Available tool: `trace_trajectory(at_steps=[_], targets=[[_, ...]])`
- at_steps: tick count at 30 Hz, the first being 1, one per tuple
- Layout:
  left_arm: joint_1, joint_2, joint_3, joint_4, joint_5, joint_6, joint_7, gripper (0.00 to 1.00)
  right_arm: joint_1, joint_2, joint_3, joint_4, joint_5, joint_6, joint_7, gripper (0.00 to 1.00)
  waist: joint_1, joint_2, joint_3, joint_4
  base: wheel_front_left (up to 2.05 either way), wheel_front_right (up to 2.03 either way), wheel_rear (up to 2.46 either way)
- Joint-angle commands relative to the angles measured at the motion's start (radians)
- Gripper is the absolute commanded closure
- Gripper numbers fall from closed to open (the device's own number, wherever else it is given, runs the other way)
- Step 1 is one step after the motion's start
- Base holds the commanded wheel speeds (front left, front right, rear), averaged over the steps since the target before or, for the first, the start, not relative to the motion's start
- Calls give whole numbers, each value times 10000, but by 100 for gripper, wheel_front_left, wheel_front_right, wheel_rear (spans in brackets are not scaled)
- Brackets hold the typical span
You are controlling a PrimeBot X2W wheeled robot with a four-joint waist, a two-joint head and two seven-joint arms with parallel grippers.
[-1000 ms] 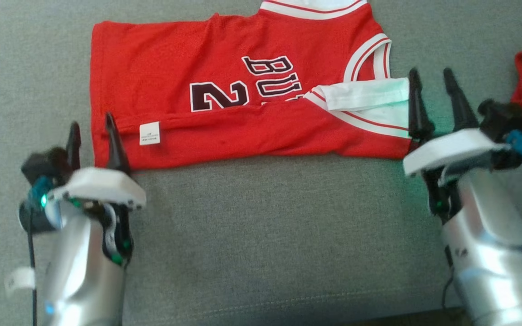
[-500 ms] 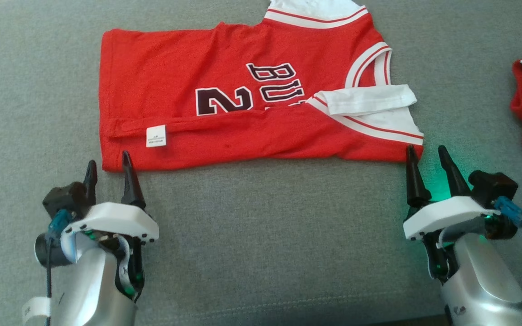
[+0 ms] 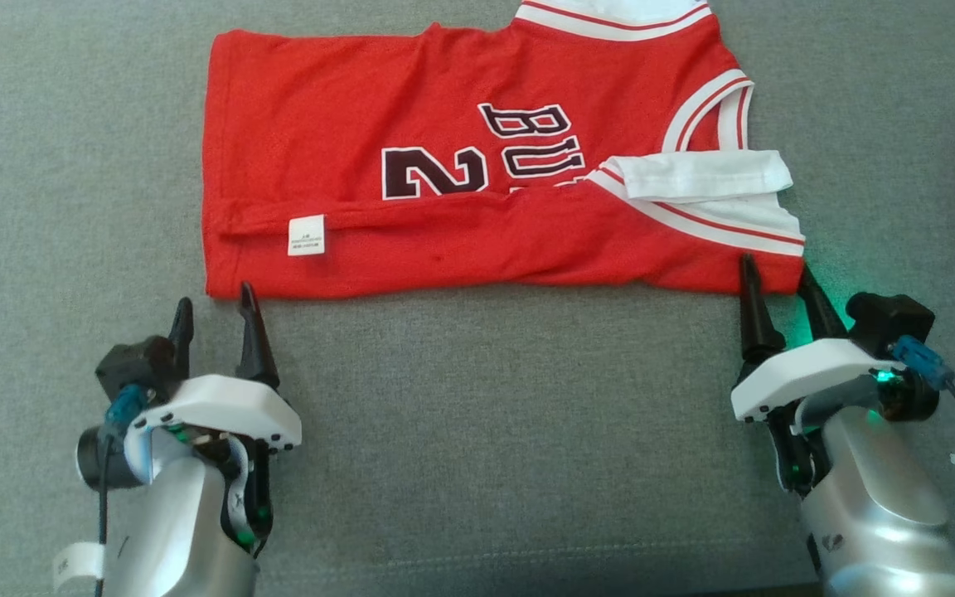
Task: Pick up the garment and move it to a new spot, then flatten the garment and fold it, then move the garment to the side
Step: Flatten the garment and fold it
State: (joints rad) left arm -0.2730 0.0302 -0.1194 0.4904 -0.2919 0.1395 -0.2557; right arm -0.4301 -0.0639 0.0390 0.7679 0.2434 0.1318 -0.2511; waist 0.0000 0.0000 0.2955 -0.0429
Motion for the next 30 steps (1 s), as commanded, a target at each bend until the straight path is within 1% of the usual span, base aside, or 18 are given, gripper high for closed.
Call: trace_trajectory(at_steps=[1,4,6,8,9,11,12,13,19,21,22,23,24,30], targets=[[-307,200,208,-156,65,-44,-61,0,-125,124,268,-127,-93,-11,-106,17,0,0,0,-6,0,0,0],[-343,200,191,41,34,-118,-61,0,-183,127,298,-109,-95,-11,-106,15,0,0,37,-57,0,0,0],[-393,200,185,212,-9,-137,-61,0,-222,128,321,-114,-86,-11,-106,21,0,0,78,-103,0,0,0],[-471,200,216,326,-49,-135,-61,0,-258,130,367,-134,-86,-11,-106,39,0,0,133,-155,0,0,0],[-510,200,240,393,-68,-141,-61,0,-281,131,397,-148,-79,-11,-106,54,0,0,167,-181,0,0,0],[-597,200,302,527,-117,-146,-61,0,-313,132,467,-187,-49,-11,-106,73,0,0,210,-210,0,0,0],[-636,200,325,603,-123,-144,-61,0,-329,133,517,-210,-27,-11,-106,85,0,0,233,-224,0,0,0],[-676,200,351,678,-150,-146,-61,0,-346,133,560,-232,3,-11,-106,100,0,0,254,-233,0,0,0],[-878,200,456,1001,-280,-265,-61,0,-403,135,727,-359,127,-11,-106,100,0,0,306,-274,0,0,0],[-905,200,435,1148,-313,-388,-61,0,-380,135,737,-384,140,-11,-107,100,0,0,275,-280,0,0,0],[-928,200,414,1287,-340,-484,-61,66,-350,135,720,-412,151,-11,-107,100,0,0,247,-282,0,0,0],[-944,200,388,1368,-348,-546,-61,97,-334,135,711,-424,151,-11,-107,100,0,0,234,-277,0,0,0],[-959,200,386,1429,-382,-592,-61,100,-321,135,699,-434,152,-11,-107,100,0,0,223,-273,0,0,0],[-946,200,411,1546,-455,-743,-61,100,-222,124,663,-441,151,-11,-107,100,0,0,7,-238,0,0,0]])
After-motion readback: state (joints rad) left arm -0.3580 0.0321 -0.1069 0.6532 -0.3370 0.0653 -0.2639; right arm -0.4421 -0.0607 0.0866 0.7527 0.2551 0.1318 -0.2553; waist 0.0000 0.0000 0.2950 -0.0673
